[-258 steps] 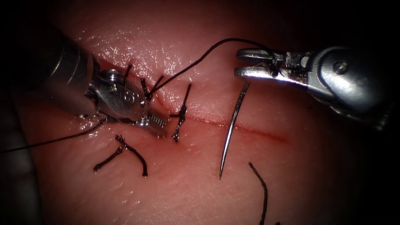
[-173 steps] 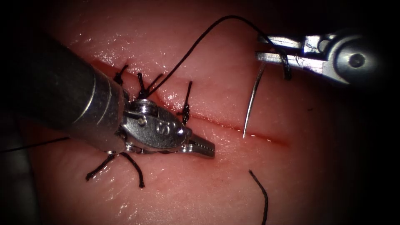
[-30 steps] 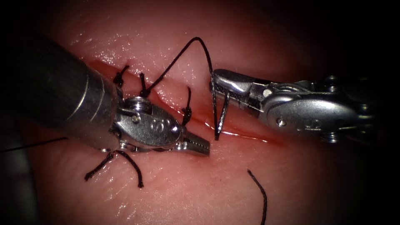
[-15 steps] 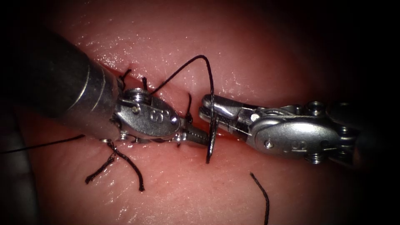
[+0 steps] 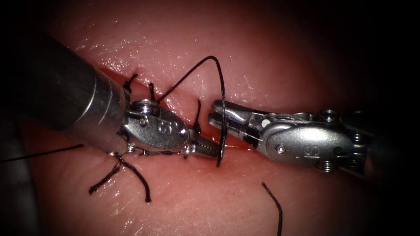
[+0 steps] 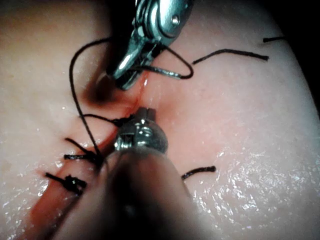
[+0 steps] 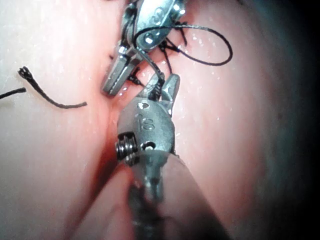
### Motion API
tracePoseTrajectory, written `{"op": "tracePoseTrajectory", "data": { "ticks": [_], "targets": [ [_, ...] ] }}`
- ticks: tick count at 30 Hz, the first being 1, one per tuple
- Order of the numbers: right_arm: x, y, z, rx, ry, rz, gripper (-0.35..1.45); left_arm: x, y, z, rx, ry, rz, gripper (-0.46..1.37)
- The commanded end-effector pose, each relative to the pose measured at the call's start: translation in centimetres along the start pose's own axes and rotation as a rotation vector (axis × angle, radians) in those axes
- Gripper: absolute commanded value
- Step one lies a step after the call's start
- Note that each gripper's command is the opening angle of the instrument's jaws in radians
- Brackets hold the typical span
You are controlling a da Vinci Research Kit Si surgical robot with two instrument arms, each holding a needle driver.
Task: Wound Closure
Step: Use the right gripper to insert the needle through the top of the skin
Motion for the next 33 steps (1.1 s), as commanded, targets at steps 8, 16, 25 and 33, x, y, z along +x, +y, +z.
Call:
{"op": "tracePoseTrajectory", "data": {
  "ticks": [8,16,25,33],
  "targets": [
    [0.03,0.32,0.03,-0.023,-0.005,0.140,-0.35,-0.19,0.03,0.05,-0.005,-0.019,-0.008,-0.35],
    [-0.06,0.54,0.07,-0.050,0.001,0.341,-0.35,-0.29,0.04,0.07,-0.008,-0.027,-0.010,-0.35],
    [-0.18,0.98,0.22,-0.083,-0.005,0.591,-0.35,-0.31,0.05,0.08,-0.010,-0.026,-0.008,-0.35],
    [-0.31,1.03,0.37,-0.050,-0.030,0.867,-0.35,-0.31,0.05,0.07,-0.011,-0.026,-0.013,-0.35]
  ]
}}
